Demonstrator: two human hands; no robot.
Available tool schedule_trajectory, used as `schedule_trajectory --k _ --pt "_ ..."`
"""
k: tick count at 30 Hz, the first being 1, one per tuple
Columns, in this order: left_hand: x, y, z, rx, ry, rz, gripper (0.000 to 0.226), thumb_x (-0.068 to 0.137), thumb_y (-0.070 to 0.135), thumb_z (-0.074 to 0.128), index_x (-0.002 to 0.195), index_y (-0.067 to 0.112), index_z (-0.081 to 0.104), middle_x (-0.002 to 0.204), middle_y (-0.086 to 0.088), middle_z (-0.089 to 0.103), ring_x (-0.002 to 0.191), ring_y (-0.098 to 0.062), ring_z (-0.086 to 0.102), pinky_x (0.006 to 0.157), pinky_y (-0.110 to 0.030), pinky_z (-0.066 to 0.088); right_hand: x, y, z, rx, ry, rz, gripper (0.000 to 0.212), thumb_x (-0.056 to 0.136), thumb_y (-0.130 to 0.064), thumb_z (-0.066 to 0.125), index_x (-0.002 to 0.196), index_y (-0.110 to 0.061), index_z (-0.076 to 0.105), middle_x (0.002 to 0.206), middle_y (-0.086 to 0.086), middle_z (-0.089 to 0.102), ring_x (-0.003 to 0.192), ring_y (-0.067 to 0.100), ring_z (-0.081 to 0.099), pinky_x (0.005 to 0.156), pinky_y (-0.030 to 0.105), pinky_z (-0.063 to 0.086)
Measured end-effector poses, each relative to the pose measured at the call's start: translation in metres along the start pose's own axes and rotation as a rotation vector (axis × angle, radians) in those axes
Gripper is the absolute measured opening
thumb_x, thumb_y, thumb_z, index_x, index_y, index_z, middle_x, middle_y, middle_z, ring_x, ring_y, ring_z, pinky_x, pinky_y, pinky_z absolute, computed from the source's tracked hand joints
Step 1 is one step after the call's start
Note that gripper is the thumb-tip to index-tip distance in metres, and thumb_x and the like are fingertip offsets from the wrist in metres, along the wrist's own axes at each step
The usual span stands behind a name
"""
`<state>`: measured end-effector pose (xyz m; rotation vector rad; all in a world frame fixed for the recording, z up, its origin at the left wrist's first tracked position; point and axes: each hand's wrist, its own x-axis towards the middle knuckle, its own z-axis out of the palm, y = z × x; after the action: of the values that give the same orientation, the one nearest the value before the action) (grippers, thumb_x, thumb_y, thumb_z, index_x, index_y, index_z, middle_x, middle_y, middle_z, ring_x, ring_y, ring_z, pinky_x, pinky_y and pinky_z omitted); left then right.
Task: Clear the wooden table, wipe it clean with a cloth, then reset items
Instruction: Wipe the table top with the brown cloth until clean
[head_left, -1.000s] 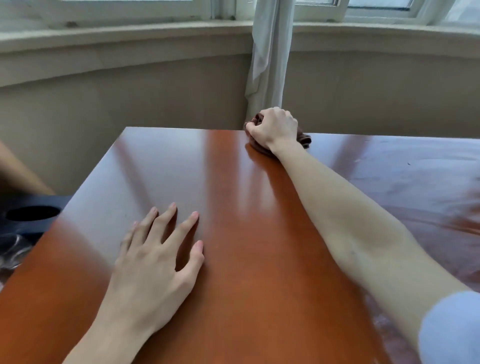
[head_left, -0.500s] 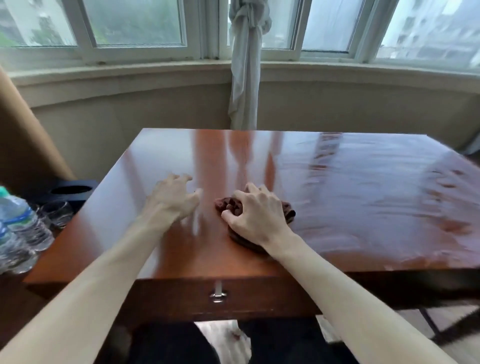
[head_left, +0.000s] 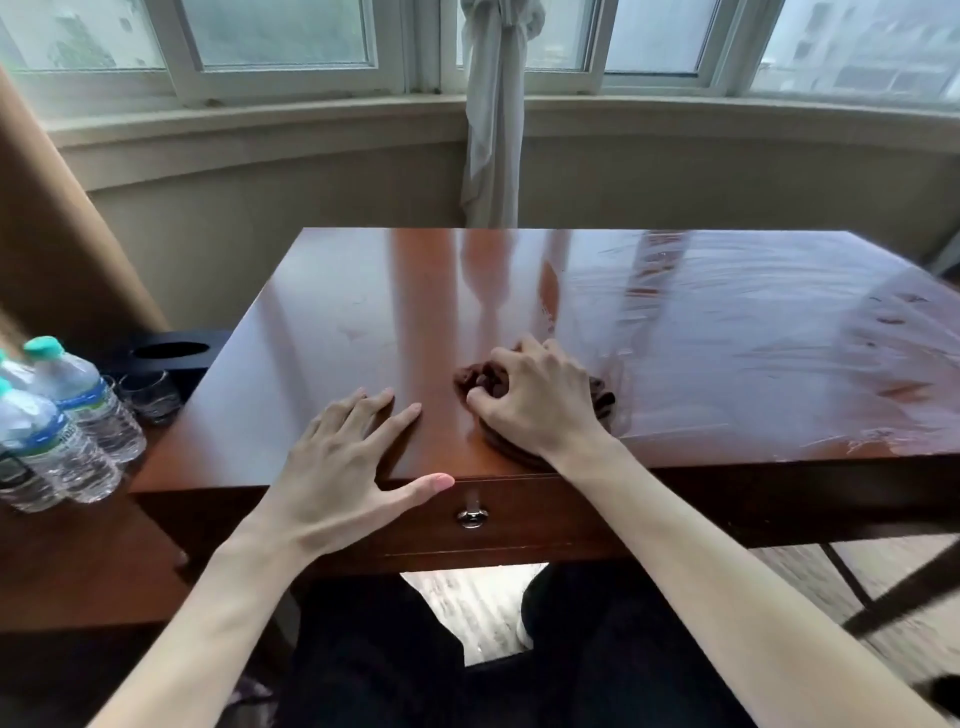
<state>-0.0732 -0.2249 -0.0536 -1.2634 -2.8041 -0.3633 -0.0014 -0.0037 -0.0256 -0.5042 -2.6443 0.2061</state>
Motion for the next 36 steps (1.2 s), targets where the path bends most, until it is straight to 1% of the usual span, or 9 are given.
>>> schedule_trajectory --k 3,9,14,21,24,27,30,33,36 --pt "-0.002 -0.002 0.004 0.025 0.045 0.004 0.101 0.072 0.1 0.022 0.156 0.045 0.026 0.162 0.01 0.027 0.153 -0.016 0.015 0.12 -0.042 0.022 -0.043 0.016 -0.02 0.125 -0.074 -0.091 0.036 0.077 -0.06 0.054 0.087 -0.03 0.069 0.088 -0.01 0.056 0.087 0.019 0.057 0.071 0.032 0.045" --pt "-0.001 -0.002 0.009 0.007 0.067 0.004 0.098 0.073 0.099 0.027 0.155 0.044 0.03 0.161 0.008 0.03 0.151 -0.019 0.02 0.12 -0.045 0.026 0.05 0.025 0.009 -0.055 0.062 0.184 0.038 0.082 -0.056 0.058 0.095 -0.024 0.075 0.101 0.009 0.066 0.097 0.037 0.065 0.083 0.042 0.05" --pt "0.001 -0.005 0.01 -0.019 0.059 0.014 0.098 0.073 0.099 0.028 0.155 0.046 0.027 0.162 0.009 0.029 0.152 -0.017 0.018 0.12 -0.045 0.026 -0.047 -0.004 -0.006 0.149 -0.026 -0.186 0.032 0.076 -0.055 0.059 0.088 -0.028 0.071 0.091 -0.009 0.06 0.087 0.018 0.057 0.074 0.032 0.047" --pt "0.019 -0.03 -0.029 -0.029 -0.162 0.142 0.106 0.064 0.095 0.054 0.154 0.055 0.014 0.158 0.014 0.031 0.145 -0.011 0.03 0.118 -0.036 0.03 0.023 0.018 0.008 -0.002 0.085 0.018 0.031 0.08 -0.057 0.06 0.085 -0.027 0.07 0.09 0.001 0.064 0.089 0.031 0.065 0.072 0.034 0.048" --pt "0.011 -0.053 -0.031 0.031 -0.161 0.153 0.106 0.063 0.094 0.056 0.153 0.057 0.014 0.165 0.014 0.018 0.153 -0.011 0.015 0.121 -0.041 0.023 -0.027 -0.025 0.014 0.103 0.092 -0.244 0.027 0.08 -0.051 0.064 0.087 -0.026 0.072 0.09 -0.004 0.063 0.086 0.025 0.062 0.074 0.031 0.045" --pt "0.001 -0.066 -0.02 0.022 -0.126 0.151 0.1 0.064 0.095 0.052 0.15 0.063 0.013 0.165 0.017 0.017 0.153 -0.01 0.015 0.119 -0.044 0.026 -0.082 0.005 0.005 0.205 0.18 -0.584 0.024 0.081 -0.035 0.07 0.094 -0.018 0.08 0.103 0.001 0.072 0.098 0.025 0.068 0.092 0.039 0.051" --pt "-0.002 -0.067 -0.01 -0.005 -0.07 0.137 0.097 0.065 0.097 0.046 0.15 0.065 0.011 0.165 0.018 0.017 0.154 -0.008 0.01 0.121 -0.045 0.022 -0.085 0.04 0.004 0.134 0.334 -0.543 0.024 0.079 -0.034 0.073 0.094 -0.017 0.081 0.105 0.004 0.074 0.098 0.028 0.07 0.089 0.046 0.054" --pt "-0.001 -0.067 -0.008 -0.016 -0.059 0.133 0.093 0.067 0.094 0.046 0.149 0.066 0.013 0.164 0.019 0.019 0.153 -0.01 0.013 0.121 -0.047 0.025 -0.075 -0.025 0.032 0.186 0.38 -0.476 0.022 0.079 -0.036 0.075 0.092 -0.018 0.079 0.101 0.004 0.073 0.095 0.028 0.068 0.09 0.044 0.051" --pt "-0.002 -0.07 -0.008 -0.023 -0.057 0.129 0.087 0.069 0.08 0.046 0.149 0.065 0.014 0.164 0.017 0.02 0.152 -0.012 0.018 0.118 -0.047 0.03 -0.069 -0.081 0.051 0.263 0.272 -0.646 0.025 0.086 -0.037 0.07 0.097 -0.016 0.077 0.103 0.006 0.071 0.097 0.03 0.066 0.095 0.045 0.048"
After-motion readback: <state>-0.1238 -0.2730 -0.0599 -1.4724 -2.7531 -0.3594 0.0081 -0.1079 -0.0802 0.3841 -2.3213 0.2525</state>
